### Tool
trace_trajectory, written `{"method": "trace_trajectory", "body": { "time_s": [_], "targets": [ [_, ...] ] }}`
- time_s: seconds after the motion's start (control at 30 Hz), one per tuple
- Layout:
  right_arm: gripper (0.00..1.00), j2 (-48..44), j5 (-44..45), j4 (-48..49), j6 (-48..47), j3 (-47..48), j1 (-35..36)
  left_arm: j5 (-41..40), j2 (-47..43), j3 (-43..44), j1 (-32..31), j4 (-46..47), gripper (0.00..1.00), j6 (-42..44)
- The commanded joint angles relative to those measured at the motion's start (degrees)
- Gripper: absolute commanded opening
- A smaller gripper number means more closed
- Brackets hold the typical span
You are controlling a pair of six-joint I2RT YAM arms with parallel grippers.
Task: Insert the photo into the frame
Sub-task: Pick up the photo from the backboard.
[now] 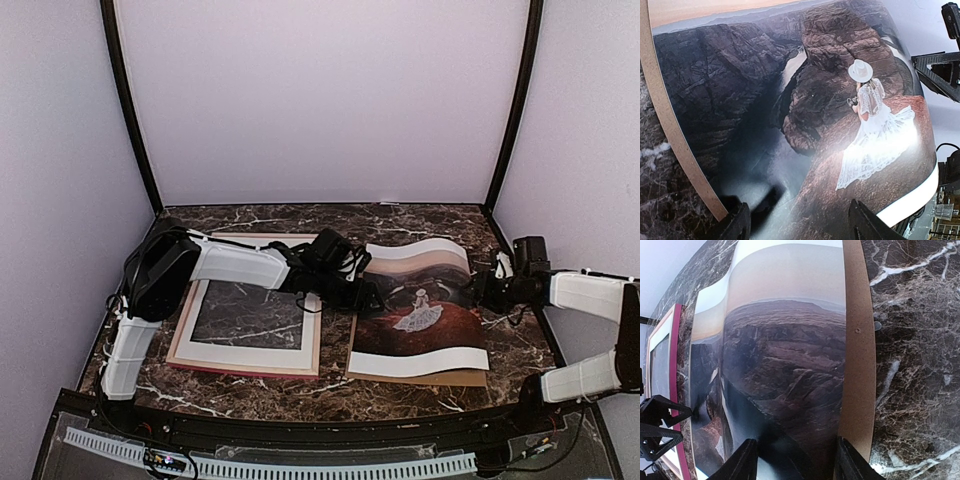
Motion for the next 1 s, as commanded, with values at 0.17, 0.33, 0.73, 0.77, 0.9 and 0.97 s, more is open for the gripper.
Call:
{"method": "trace_trajectory", "body": {
  "time_s": [0.17, 0.33, 0.73, 0.77, 0.9, 0.97],
  "targets": [
    [0.51, -0.6, -11.6, 3.3, 1.8, 0.7, -3.8, -0.5, 1.7, -2.4, -0.5, -3.3, 0.70, -0.9],
    [0.50, -0.6, -15.3, 4.9, 2.8, 0.1, -5.2, -0.4, 1.6, -2.4, -0.5, -3.3, 0.70, -0.9],
    [0.49, -0.6, -22.6, 8.6, 5.3, -1.1, -7.6, -0.4, 1.6, -2.5, -0.5, -3.1, 0.70, -1.1],
    [0.49, -0.6, -23.1, 8.9, 5.5, -1.2, -7.6, -0.4, 1.6, -2.5, -0.5, -3.1, 0.70, -1.1],
    [0.50, -0.5, -25.0, 10.1, 6.2, -1.5, -7.7, -0.4, 1.6, -2.5, -0.5, -3.1, 0.70, -1.1],
    [0.50, -0.5, -25.8, 10.5, 6.4, -1.7, -7.7, -0.3, 1.6, -2.5, -0.5, -3.1, 0.70, -1.1]
  ]
}}
